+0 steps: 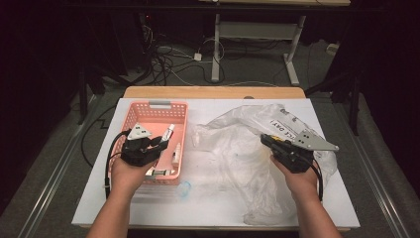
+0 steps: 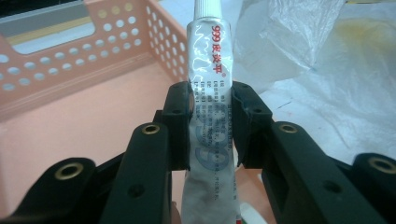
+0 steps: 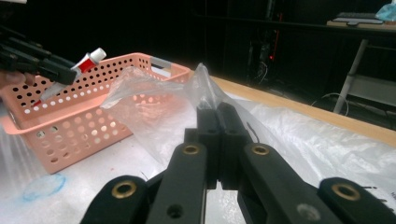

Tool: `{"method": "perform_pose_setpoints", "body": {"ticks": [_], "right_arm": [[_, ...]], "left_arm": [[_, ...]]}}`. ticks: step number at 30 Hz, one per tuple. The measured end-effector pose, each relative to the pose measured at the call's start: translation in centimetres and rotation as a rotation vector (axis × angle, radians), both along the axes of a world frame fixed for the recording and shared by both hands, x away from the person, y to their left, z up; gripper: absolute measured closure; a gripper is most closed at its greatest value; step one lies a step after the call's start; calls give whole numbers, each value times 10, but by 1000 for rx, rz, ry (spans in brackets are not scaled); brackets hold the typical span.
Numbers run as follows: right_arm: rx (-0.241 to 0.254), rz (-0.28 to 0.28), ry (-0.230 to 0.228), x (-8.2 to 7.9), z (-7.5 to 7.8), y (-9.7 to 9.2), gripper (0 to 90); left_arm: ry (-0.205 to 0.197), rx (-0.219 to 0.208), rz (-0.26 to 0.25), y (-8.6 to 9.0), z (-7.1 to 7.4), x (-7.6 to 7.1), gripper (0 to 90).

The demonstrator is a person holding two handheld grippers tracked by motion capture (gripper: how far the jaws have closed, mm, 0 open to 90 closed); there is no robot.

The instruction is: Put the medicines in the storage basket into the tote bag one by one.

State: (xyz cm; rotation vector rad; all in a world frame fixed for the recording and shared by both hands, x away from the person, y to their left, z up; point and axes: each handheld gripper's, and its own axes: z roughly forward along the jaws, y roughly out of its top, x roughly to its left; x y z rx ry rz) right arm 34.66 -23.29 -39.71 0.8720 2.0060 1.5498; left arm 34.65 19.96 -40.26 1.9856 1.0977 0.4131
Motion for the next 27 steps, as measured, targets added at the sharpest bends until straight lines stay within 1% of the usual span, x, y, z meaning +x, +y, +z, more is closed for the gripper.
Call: {"method": "perform_pose_setpoints", "body": {"ticks": [2, 3, 4, 6, 7, 8, 9, 10, 12, 15, 18, 21, 24, 27], "right_arm": [[3, 1, -6, -1, 2, 0, 900], [4, 1, -7, -2, 2, 0, 900], [3, 2, -8, -2, 2, -1, 900], [2, 2, -11, -2, 1, -1, 900], [3, 2, -5, -2, 1, -1, 900], [4, 3, -1, -2, 0, -1, 900], [1, 3, -1, -2, 0, -1, 900], [-3, 2, -1, -2, 0, -1, 900], [-5, -3, 5, -2, -1, 0, 900], [-4, -2, 6, -2, -1, 2, 900], [-10, 1, 6, -1, -1, 3, 900], [-6, -6, 20, -1, -1, 3, 900], [-2, -16, 22, 0, -1, 3, 900], [3, -22, 24, 0, -1, 2, 900]], "left_arm": [[-12, -16, -6, -2, -1, -3, 684], [-24, -33, -5, -2, -1, -6, 684], [-36, -40, -3, -2, -1, -8, 684], [-55, -7, -2, -5, 1, -10, 684], [-59, -10, -1, -5, 2, -10, 684], [-58, -29, -4, -5, 3, -11, 684], [-58, -32, -9, -6, 3, -12, 684], [-61, -21, -14, -8, 3, -13, 684], [-60, -19, -29, -10, 3, -13, 684], [-61, -31, -40, -12, 4, -16, 684], [-72, -36, -55, -15, 8, -20, 684], [-83, -44, -73, -20, 12, -25, 684], [-89, -18, -81, -26, 14, -27, 684], [-84, -35, -88, -29, 12, -28, 684]]}}
